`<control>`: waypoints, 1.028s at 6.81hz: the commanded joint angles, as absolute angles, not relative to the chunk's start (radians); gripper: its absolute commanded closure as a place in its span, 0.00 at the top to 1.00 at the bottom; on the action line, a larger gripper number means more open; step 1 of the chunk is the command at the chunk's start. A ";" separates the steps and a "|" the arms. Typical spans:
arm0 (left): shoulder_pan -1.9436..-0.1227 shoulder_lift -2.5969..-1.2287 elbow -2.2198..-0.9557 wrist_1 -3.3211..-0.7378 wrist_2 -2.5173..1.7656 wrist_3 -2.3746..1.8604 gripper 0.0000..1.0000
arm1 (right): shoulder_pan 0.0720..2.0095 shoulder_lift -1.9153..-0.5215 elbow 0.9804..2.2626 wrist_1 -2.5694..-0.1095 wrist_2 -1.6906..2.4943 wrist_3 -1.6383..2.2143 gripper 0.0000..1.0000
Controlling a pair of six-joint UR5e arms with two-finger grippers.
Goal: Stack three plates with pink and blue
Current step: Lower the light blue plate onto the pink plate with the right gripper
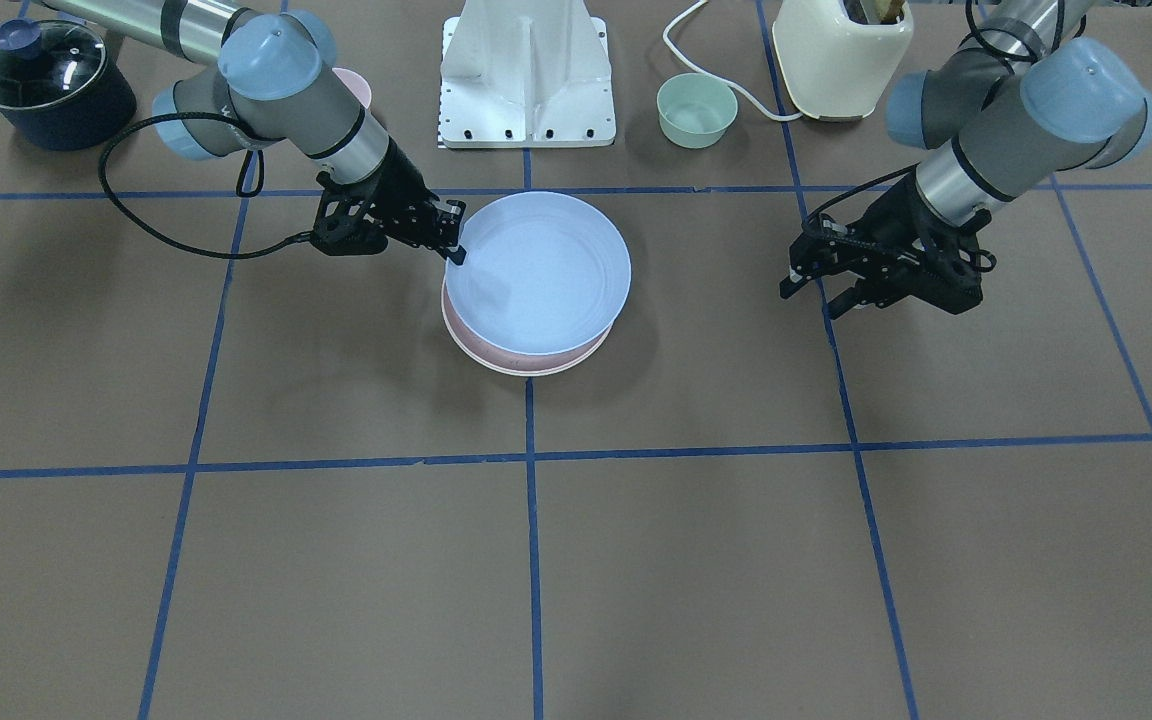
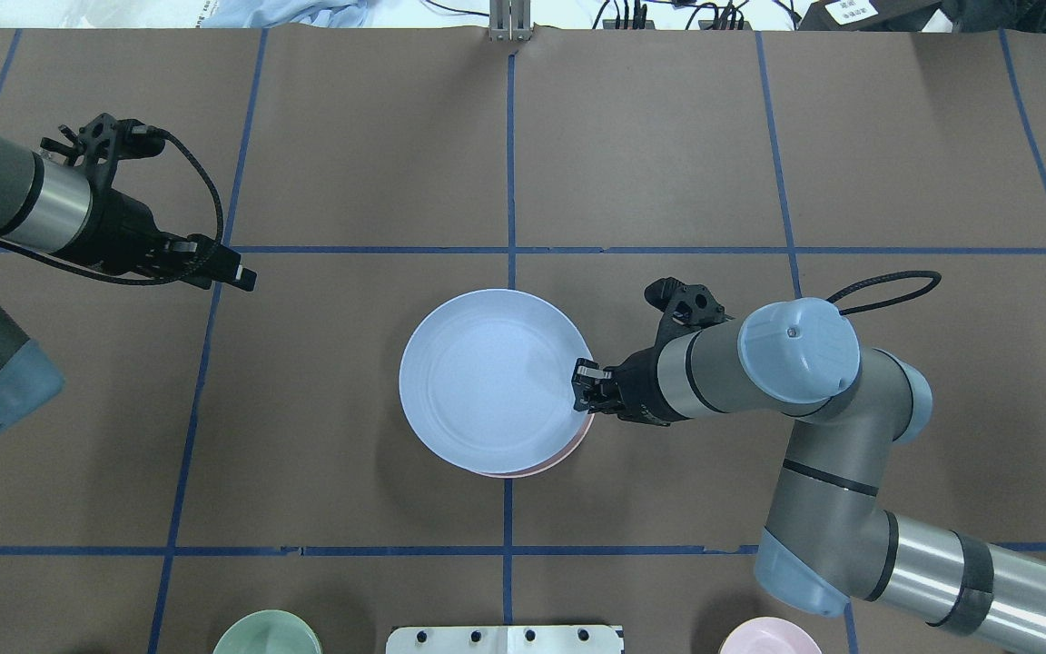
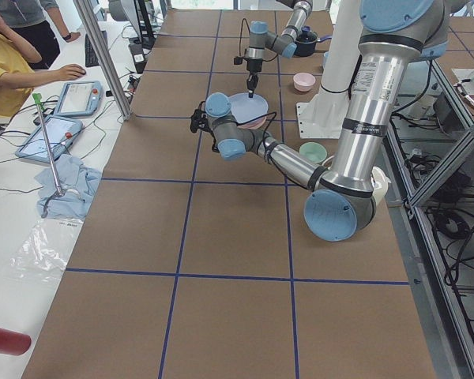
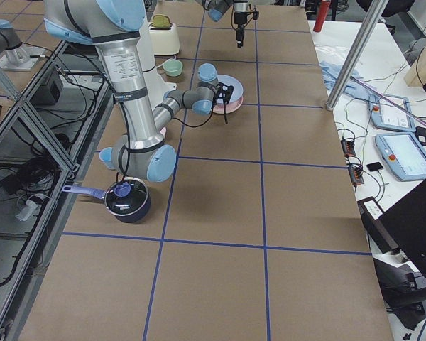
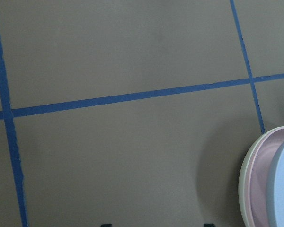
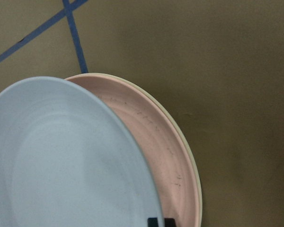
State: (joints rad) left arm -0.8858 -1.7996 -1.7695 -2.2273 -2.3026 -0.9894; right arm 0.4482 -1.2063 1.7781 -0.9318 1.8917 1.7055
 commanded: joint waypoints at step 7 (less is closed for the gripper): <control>-0.885 -1.798 -1.767 -2.229 -2.296 -0.989 0.73 | 0.463 -1.218 1.779 -0.939 1.899 1.697 1.00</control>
State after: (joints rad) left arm -0.8851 -1.7989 -1.7687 -2.2278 -2.2976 -0.9904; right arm 0.4525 -1.2169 1.7734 -0.9368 1.8942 1.6995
